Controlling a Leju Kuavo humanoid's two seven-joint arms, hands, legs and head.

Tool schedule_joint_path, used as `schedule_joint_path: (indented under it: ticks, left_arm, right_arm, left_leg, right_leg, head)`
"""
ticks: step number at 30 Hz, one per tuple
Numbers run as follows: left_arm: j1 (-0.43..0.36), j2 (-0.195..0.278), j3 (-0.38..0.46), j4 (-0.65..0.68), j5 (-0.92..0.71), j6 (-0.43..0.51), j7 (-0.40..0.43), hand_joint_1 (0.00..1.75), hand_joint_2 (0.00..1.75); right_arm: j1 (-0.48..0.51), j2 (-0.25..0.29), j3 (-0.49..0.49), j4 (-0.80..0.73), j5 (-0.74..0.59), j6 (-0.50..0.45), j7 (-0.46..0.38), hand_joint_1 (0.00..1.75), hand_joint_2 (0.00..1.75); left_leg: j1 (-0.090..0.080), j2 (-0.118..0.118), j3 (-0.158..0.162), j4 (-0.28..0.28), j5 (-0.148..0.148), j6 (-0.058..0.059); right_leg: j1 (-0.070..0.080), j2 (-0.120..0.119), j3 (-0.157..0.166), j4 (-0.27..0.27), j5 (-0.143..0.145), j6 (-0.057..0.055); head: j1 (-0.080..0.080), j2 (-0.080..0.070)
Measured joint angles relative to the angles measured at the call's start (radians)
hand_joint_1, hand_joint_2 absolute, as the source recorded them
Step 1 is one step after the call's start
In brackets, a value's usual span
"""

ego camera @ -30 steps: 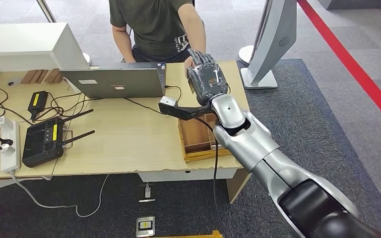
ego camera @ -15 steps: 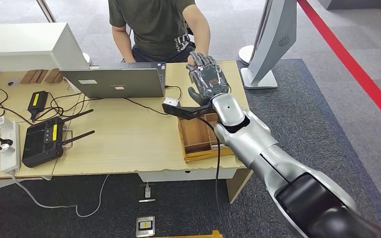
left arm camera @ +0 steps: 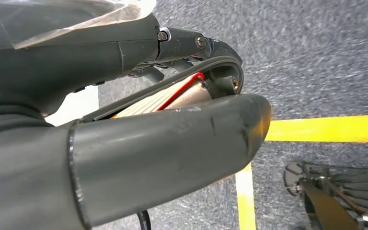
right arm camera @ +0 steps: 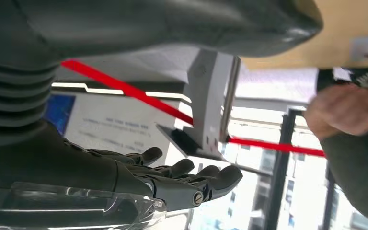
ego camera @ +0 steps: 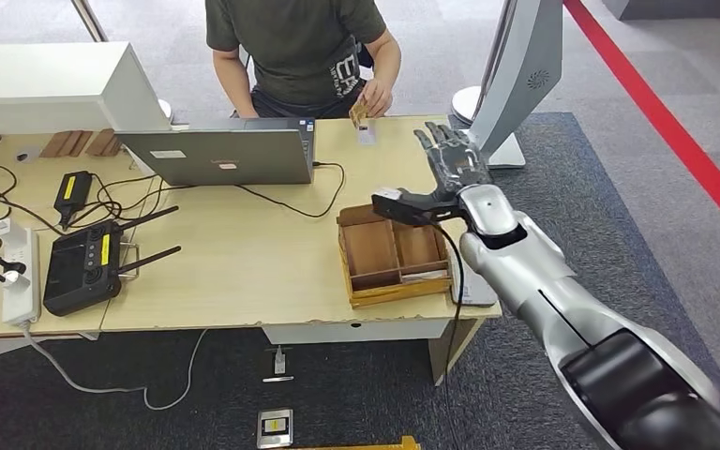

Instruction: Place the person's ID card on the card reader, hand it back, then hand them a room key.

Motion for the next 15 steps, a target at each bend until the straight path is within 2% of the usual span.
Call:
schedule_joint_path:
  ticks: [6, 11, 15]
  left_arm:
    - [0.007, -0.011, 0.002, 0.000, 0.024, 0.037, 0.024, 0.00, 0.00]
    - [0.013, -0.020, 0.008, 0.000, 0.041, 0.065, 0.024, 0.00, 0.00]
    - [0.011, -0.026, 0.015, 0.000, 0.044, 0.072, 0.020, 0.00, 0.00]
  right_arm:
    - [0.124, -0.187, -0.106, 0.029, -0.178, -0.095, -0.009, 0.00, 0.00]
    - [0.222, -0.344, -0.208, 0.056, -0.239, -0.149, -0.012, 0.00, 0.00]
    - [0.298, -0.424, -0.271, 0.075, -0.278, -0.166, -0.014, 0.00, 0.00]
  left_leg:
    - [-0.002, 0.001, 0.000, 0.001, -0.003, 0.003]
    - [-0.002, 0.001, -0.001, 0.001, -0.005, 0.004]
    - [-0.002, 0.001, -0.001, 0.001, -0.005, 0.003]
  right_leg:
    - [-0.001, 0.001, 0.001, -0.002, 0.000, 0.002]
    - [-0.001, 0.001, 0.001, -0.002, 0.000, 0.002]
    - [-0.001, 0.001, 0.002, -0.002, -0.001, 0.002]
  head:
    - [-0.001, 0.000]
    - [0.002, 0.000]
    - [0.002, 0.000]
